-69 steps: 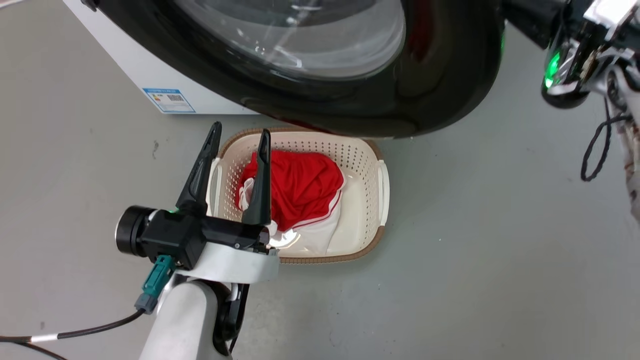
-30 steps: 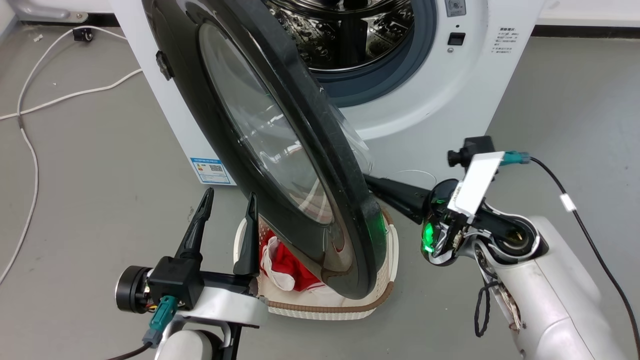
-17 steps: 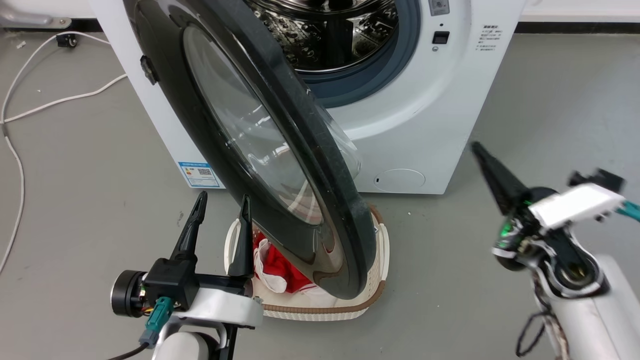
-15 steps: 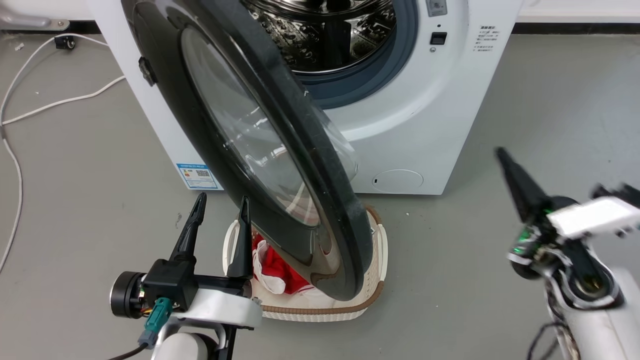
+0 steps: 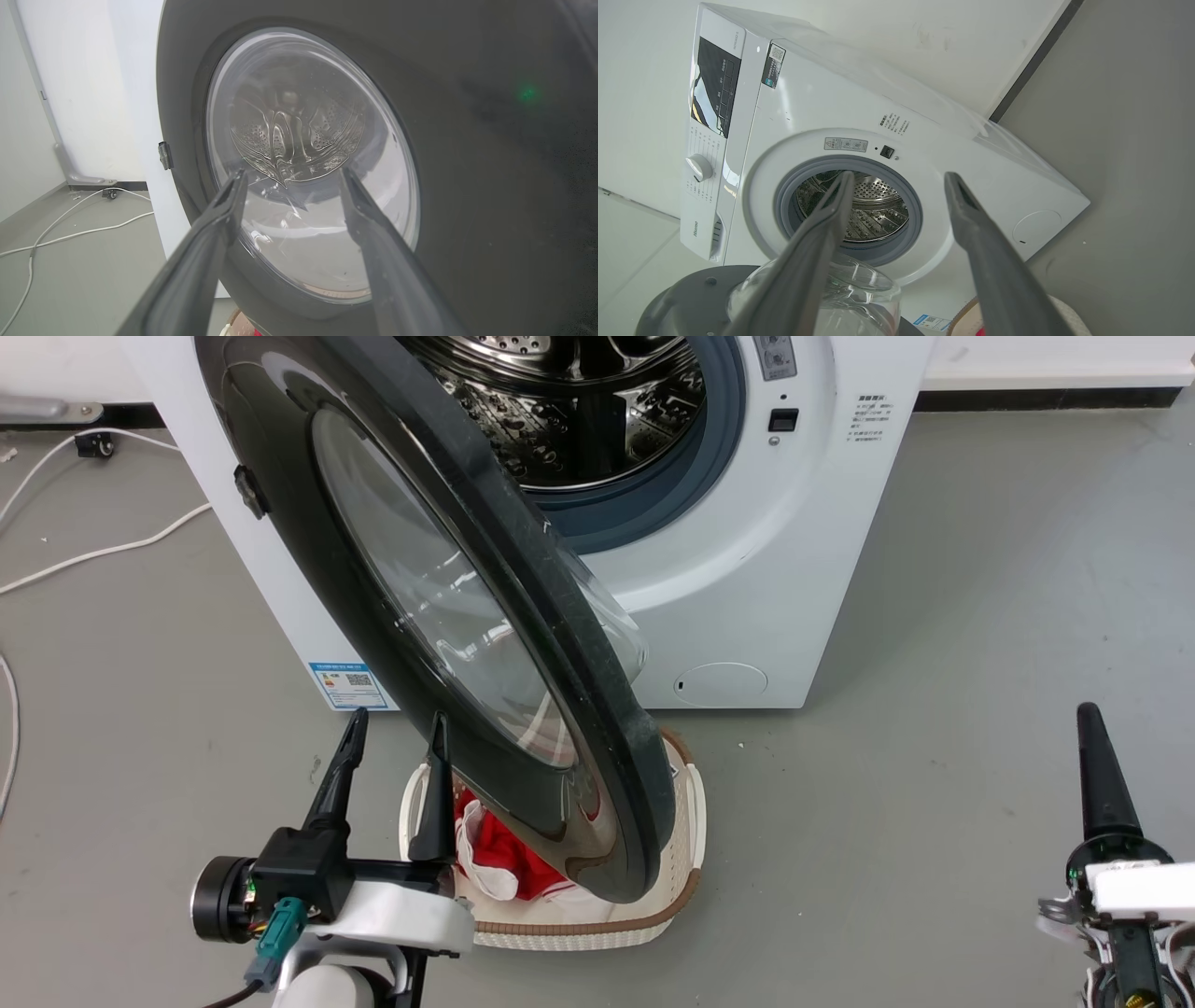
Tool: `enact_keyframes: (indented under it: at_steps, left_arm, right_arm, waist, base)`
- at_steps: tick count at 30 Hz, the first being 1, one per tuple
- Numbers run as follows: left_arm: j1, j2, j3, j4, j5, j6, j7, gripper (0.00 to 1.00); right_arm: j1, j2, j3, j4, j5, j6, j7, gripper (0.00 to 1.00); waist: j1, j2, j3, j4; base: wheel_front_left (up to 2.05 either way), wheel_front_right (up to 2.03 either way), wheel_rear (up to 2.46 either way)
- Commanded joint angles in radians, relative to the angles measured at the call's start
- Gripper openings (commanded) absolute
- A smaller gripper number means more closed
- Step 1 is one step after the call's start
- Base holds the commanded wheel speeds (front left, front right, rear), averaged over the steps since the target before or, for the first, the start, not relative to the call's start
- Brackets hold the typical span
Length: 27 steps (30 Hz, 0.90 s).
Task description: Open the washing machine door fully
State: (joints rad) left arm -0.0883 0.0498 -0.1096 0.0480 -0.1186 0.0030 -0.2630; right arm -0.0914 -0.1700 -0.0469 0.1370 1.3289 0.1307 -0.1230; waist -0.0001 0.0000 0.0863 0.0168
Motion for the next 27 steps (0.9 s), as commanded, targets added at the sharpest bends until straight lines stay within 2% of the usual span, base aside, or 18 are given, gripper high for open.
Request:
enact_keyframes:
  at_steps: [1, 4, 12, 13, 17, 22, 27]
  left_arm:
    - [0.009, 0.001, 0.008, 0.002, 0.005, -0.004, -0.003, 1.00]
    - [0.009, 0.001, 0.012, 0.004, 0.006, -0.005, -0.003, 1.00]
    - [0.014, 0.001, 0.027, 0.004, 0.011, -0.006, -0.003, 1.00]
    - [0.014, 0.001, 0.027, 0.004, 0.011, -0.006, -0.003, 1.00]
    - [0.015, 0.001, 0.032, 0.003, 0.015, -0.007, -0.003, 1.00]
    - [0.016, 0.001, 0.034, 0.002, 0.019, -0.008, -0.003, 1.00]
    - [0.014, 0.001, 0.038, 0.003, 0.026, -0.010, -0.003, 1.00]
  right_arm:
    - [0.022, -0.007, -0.002, -0.014, -0.110, 0.000, -0.057, 1.00]
    - [0.037, 0.024, -0.016, -0.040, -0.246, 0.000, -0.100, 1.00]
    - [0.079, 0.071, -0.090, -0.180, -0.850, 0.000, -0.133, 1.00]
    - [0.079, 0.071, -0.090, -0.180, -0.850, 0.000, -0.133, 1.00]
    - [0.121, 0.096, -0.076, -0.261, -1.118, 0.000, -0.108, 1.00]
    - [0.185, 0.115, -0.025, -0.304, -1.256, 0.000, -0.074, 1.00]
    - [0.217, 0.121, -0.007, -0.294, -1.256, 0.000, -0.068, 1.00]
  waist:
    - [0.0001, 0.0000, -0.004, -0.003]
    - [0.0001, 0.0000, -0.008, -0.005]
    - [0.0001, 0.0000, -0.012, -0.010]
    - [0.0001, 0.0000, -0.012, -0.010]
    - [0.0001, 0.0000, -0.013, -0.010]
    - [0.0001, 0.0000, -0.010, -0.010]
    - [0.0001, 0.0000, -0.008, -0.015]
  base:
    - [0.00, 0.00, 0.00]
    - [0.00, 0.00, 0.00]
    - [0.00, 0.00, 0.00]
    - [0.00, 0.00, 0.00]
    - [0.00, 0.00, 0.00]
    - [0.00, 0.00, 0.00]
    - [0.00, 0.00, 0.00]
